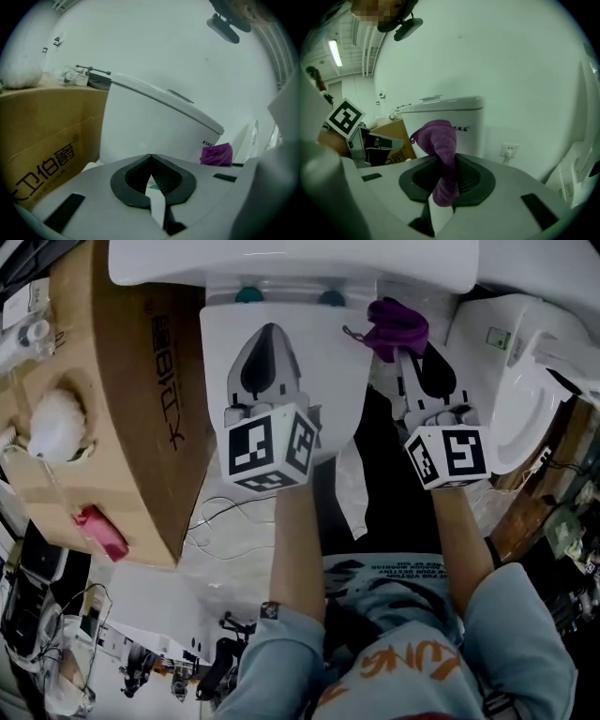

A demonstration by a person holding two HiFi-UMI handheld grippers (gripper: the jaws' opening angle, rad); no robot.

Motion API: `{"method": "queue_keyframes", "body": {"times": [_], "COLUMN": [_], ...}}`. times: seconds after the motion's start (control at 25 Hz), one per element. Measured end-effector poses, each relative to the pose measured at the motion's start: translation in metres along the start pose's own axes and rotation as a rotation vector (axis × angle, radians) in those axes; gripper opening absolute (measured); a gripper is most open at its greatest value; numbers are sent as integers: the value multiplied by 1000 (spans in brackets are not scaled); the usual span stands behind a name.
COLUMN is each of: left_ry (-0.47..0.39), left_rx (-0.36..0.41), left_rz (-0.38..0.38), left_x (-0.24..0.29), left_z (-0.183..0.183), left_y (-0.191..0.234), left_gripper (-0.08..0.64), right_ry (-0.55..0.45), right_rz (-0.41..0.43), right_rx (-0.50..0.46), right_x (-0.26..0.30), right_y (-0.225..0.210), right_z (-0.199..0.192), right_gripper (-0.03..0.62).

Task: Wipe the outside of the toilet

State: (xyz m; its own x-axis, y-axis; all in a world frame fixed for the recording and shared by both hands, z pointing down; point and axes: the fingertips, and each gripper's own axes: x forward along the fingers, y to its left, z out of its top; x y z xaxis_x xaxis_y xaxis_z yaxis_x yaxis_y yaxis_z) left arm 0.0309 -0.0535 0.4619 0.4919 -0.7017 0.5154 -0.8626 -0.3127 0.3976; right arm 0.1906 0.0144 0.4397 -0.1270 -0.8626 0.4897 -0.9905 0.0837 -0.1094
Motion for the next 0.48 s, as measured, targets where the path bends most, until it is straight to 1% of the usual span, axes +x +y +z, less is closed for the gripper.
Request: {"method": "queue_keyframes", "body": {"times": [0.08,0.2,0.36,0.48], "left_ry": [-6,-10,-13,-22], "left_rx": [-16,-22,-20,-20], "left_rz": [35,74,124,142], "left_x": [-7,-16,-27,-32], "left_z": [0,3,8,13], "left_y": [22,54,95,116], "left_gripper": [23,23,23,23], "right_ry": [9,-2,-8,-5], "right_rz": [69,170,268,319], "right_rx": [-16,-35,-39,-32], "right_x": [15,44,87,119], "right_y": [30,79,137,171], "right_z": [-2,2,5,9], "right_gripper": [89,89,89,89]}}
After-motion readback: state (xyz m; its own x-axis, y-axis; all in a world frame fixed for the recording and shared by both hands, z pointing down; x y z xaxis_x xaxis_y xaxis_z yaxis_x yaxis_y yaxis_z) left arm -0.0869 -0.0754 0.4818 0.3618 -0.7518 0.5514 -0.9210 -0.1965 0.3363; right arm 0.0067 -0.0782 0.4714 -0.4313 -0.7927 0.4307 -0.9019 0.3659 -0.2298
